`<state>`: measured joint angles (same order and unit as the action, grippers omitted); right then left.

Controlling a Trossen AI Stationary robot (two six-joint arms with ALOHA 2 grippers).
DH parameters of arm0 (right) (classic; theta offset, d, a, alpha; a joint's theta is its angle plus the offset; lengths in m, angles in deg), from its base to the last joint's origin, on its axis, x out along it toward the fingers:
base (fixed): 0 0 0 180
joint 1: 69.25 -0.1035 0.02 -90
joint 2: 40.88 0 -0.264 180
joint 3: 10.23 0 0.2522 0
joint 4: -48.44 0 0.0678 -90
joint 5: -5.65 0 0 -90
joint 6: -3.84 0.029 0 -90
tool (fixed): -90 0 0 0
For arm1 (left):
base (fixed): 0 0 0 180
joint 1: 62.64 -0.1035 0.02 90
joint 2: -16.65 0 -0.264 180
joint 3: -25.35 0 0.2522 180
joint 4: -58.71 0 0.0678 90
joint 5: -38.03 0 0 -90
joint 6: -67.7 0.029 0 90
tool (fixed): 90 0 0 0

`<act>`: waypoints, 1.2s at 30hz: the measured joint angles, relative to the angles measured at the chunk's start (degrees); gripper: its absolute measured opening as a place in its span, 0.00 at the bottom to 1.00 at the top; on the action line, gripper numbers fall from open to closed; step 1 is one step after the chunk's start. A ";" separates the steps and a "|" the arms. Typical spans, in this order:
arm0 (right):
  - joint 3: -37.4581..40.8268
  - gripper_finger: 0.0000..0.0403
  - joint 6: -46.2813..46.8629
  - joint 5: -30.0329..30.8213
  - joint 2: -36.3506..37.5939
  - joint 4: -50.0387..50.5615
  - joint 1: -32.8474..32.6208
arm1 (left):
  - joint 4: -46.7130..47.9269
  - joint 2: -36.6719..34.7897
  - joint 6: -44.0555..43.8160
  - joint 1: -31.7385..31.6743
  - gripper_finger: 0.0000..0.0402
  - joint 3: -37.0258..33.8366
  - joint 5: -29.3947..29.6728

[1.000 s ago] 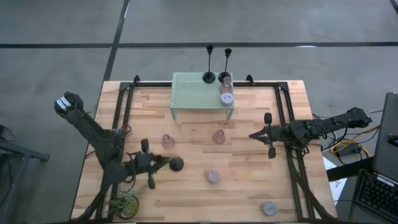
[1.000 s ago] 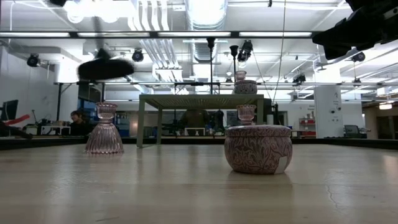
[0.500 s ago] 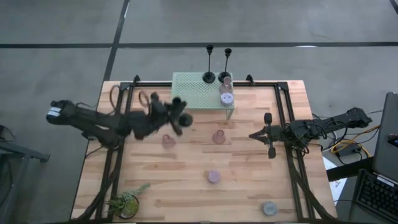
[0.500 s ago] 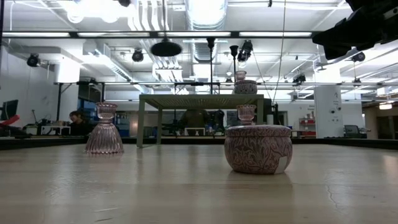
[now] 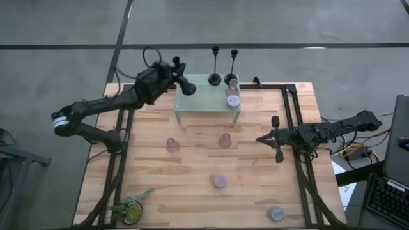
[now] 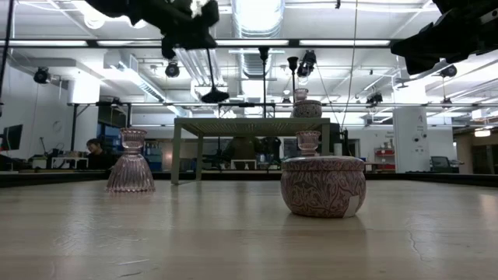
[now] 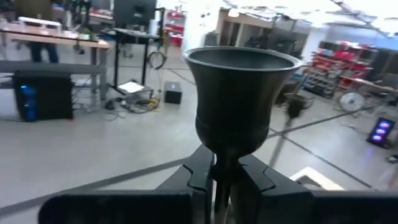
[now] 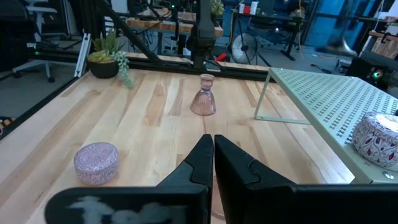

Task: Pick & Place candle stick holders
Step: Put the black candle holder on the shelf

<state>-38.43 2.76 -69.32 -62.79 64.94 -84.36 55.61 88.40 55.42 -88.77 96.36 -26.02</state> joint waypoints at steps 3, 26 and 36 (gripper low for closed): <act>0.00 0.02 0.00 0.02 0.00 0.00 0.01 | -0.50 4.46 0.56 -2.63 0.10 2.33 -1.06; 0.00 0.02 0.00 0.02 0.00 0.00 0.00 | 3.82 22.66 -1.68 -8.55 0.08 19.43 -2.39; 0.00 0.02 0.00 0.00 0.02 0.00 0.00 | 5.36 23.40 -1.30 -8.66 0.07 19.22 -2.33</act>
<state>-38.43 2.76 -69.32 -62.77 64.94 -84.36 60.97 111.80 54.12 -97.43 115.58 -28.35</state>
